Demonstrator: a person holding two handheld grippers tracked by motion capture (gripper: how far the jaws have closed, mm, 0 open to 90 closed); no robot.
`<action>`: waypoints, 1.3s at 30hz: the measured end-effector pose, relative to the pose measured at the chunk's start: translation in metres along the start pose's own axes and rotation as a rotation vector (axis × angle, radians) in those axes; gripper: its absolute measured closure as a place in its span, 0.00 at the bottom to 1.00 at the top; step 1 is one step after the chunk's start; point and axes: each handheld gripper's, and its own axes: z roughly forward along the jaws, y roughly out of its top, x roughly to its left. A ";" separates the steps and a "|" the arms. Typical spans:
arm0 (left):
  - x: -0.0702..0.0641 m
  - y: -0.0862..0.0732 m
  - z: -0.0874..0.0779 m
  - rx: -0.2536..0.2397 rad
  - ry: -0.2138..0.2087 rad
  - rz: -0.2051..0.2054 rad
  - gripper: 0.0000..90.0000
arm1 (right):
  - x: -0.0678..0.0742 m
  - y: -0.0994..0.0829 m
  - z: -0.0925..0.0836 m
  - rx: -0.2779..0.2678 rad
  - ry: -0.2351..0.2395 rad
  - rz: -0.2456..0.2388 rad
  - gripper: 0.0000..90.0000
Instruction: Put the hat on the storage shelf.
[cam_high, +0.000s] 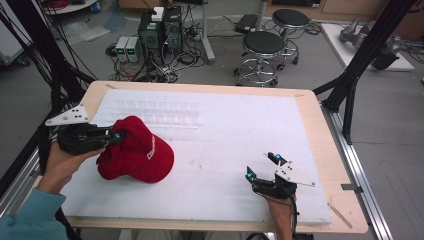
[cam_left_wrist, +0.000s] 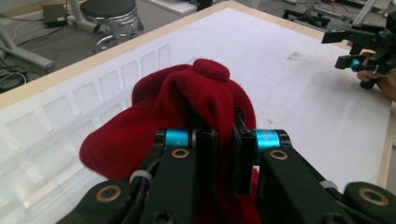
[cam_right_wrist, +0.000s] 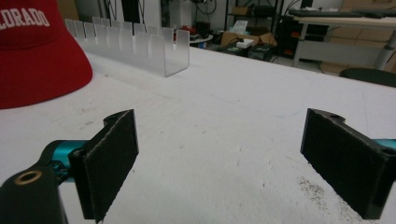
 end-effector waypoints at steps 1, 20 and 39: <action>-0.003 0.003 0.003 0.001 -0.004 0.002 0.93 | 0.000 0.000 0.000 0.008 0.002 0.001 0.11; -0.040 0.029 0.049 0.010 -0.095 0.076 0.93 | 0.025 0.051 0.025 -0.005 0.217 -0.055 0.11; -0.064 0.044 0.072 -0.001 -0.167 0.118 0.93 | 0.072 0.103 0.090 0.093 0.486 -0.073 0.11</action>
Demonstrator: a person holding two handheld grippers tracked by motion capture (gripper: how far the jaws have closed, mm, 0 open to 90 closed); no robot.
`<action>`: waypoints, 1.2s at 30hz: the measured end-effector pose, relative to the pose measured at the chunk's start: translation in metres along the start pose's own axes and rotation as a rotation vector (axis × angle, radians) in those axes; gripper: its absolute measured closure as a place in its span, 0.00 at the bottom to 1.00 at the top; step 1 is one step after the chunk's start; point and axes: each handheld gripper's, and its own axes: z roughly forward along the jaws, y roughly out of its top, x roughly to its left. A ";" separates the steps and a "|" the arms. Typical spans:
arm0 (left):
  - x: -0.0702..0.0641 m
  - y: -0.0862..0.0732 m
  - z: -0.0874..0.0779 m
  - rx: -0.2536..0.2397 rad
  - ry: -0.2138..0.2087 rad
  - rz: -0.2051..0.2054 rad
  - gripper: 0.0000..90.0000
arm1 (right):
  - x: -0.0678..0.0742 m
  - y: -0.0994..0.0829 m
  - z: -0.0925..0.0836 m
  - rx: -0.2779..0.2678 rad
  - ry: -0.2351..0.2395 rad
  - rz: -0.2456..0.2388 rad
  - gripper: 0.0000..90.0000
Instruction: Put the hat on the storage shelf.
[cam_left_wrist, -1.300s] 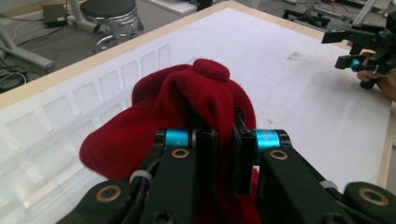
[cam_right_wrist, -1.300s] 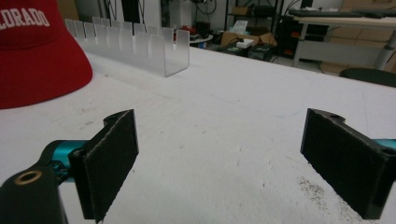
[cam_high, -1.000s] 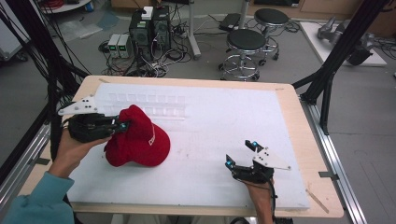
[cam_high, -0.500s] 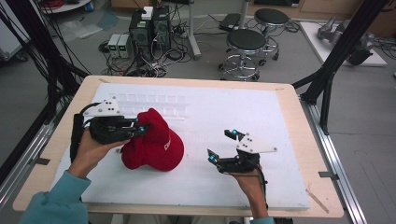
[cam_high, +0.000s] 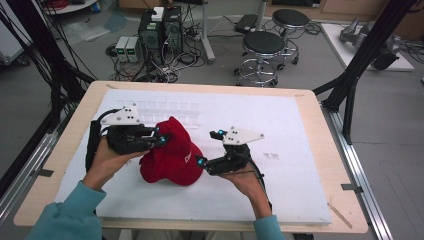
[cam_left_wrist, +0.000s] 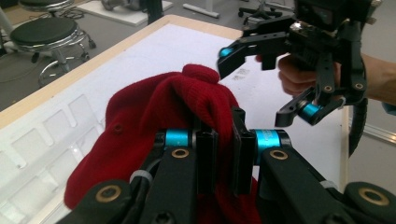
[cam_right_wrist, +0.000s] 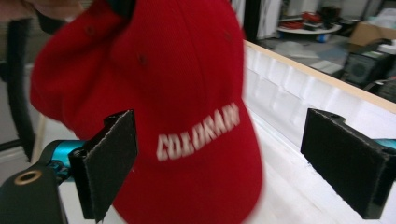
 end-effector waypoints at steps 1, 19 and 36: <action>-0.001 0.000 0.001 -0.004 -0.006 0.000 0.93 | 0.001 0.002 0.004 0.006 0.010 0.004 0.11; -0.013 0.004 0.014 0.002 -0.060 0.054 0.93 | 0.003 0.011 0.020 0.040 0.170 -0.028 0.61; -0.013 0.004 0.011 -0.001 -0.053 0.058 0.92 | 0.015 0.013 0.020 0.040 0.133 -0.052 0.96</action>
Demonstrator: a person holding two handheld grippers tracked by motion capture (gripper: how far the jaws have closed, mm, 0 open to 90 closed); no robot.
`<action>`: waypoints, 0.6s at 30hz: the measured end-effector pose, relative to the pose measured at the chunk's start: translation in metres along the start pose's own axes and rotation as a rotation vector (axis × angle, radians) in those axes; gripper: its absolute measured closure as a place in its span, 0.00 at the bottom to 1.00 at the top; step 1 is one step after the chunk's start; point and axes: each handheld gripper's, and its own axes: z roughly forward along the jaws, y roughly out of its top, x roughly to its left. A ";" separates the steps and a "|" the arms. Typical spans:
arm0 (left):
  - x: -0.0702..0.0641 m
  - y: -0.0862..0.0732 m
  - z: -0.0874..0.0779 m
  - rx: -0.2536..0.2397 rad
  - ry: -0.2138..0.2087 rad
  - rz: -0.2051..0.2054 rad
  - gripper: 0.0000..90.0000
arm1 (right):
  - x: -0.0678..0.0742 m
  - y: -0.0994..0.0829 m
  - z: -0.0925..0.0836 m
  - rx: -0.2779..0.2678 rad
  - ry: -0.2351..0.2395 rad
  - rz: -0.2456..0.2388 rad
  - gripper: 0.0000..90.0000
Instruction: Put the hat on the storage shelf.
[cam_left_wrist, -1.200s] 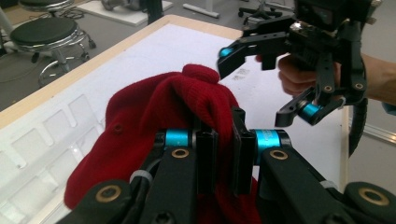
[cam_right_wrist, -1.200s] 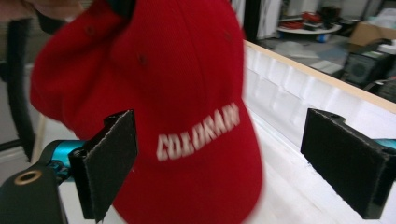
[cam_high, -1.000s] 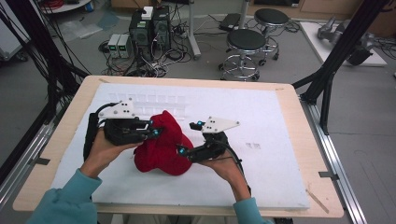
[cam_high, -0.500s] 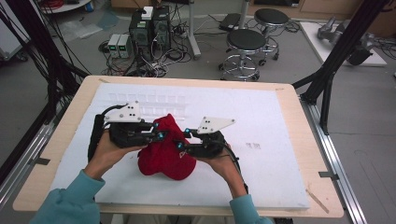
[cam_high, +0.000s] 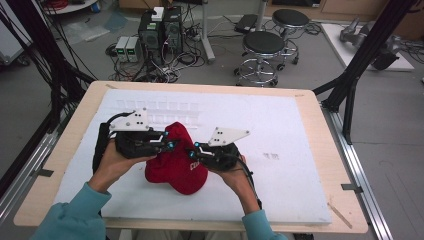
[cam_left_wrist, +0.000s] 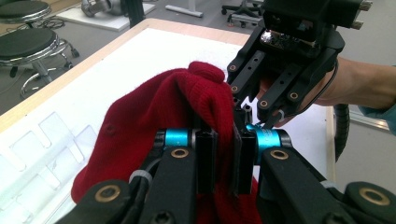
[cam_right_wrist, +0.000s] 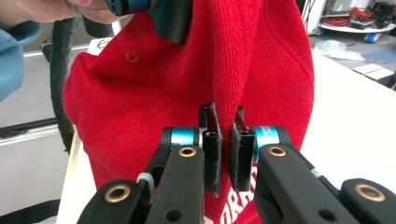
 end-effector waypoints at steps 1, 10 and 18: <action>0.000 0.000 0.000 0.000 0.000 0.000 0.92 | 0.000 0.000 0.000 0.000 0.000 -0.003 0.96; 0.001 -0.005 -0.008 -0.072 0.061 -0.059 0.41 | 0.001 0.000 0.000 -0.002 -0.030 -0.003 0.96; 0.001 -0.018 -0.026 -0.121 0.121 -0.130 0.18 | -0.001 0.000 -0.006 -0.034 -0.055 0.023 0.96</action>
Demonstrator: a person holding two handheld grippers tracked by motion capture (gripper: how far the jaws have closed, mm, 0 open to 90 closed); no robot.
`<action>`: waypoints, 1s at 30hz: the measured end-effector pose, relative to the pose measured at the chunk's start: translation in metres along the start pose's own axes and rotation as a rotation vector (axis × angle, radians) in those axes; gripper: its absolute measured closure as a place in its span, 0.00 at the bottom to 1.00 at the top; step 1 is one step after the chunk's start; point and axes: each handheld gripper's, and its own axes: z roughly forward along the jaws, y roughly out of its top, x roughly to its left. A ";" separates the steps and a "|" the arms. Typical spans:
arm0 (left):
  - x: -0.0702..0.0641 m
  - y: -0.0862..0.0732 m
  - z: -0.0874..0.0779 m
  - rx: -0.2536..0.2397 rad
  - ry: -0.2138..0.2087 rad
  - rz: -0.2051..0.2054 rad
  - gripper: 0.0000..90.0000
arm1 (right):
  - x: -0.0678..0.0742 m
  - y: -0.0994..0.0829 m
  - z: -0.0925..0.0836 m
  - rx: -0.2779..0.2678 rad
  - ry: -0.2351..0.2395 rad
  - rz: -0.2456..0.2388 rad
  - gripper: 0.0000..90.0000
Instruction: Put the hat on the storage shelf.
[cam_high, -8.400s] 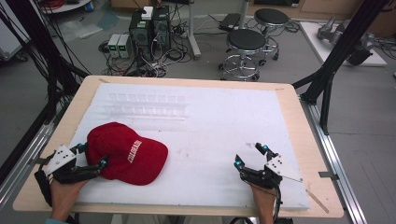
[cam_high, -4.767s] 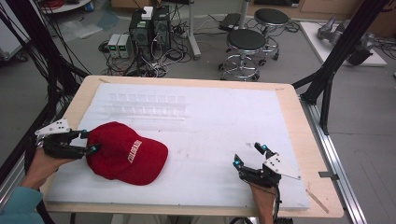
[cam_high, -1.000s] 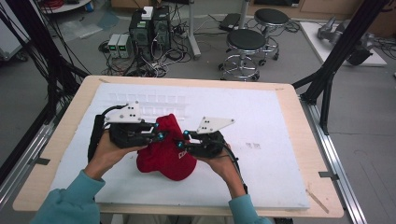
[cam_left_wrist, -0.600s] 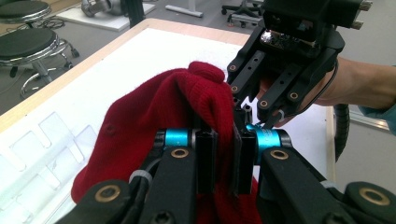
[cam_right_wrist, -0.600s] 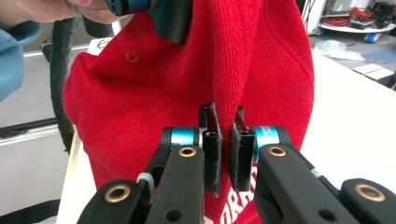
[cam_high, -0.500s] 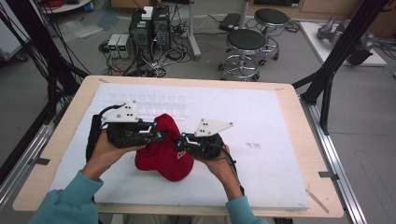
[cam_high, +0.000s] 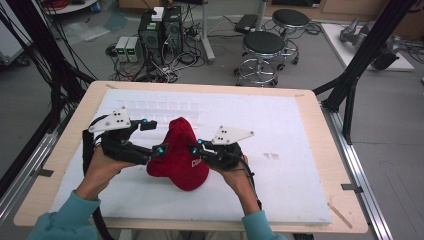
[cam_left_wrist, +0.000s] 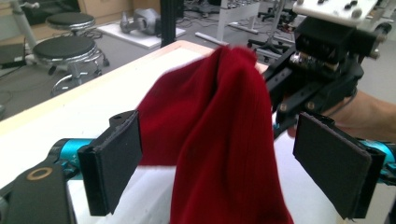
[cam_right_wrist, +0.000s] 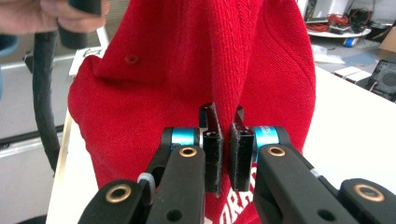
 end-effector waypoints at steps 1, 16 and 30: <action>0.000 -0.002 -0.002 0.001 -0.004 -0.004 0.18 | 0.000 0.000 -0.001 -0.003 -0.010 0.003 0.96; -0.013 -0.060 -0.027 0.005 -0.002 -0.059 0.18 | -0.002 0.005 -0.011 -0.071 -0.103 0.041 0.96; -0.028 -0.095 -0.001 0.037 -0.034 -0.098 0.20 | 0.003 0.014 -0.011 -0.088 -0.117 0.041 0.96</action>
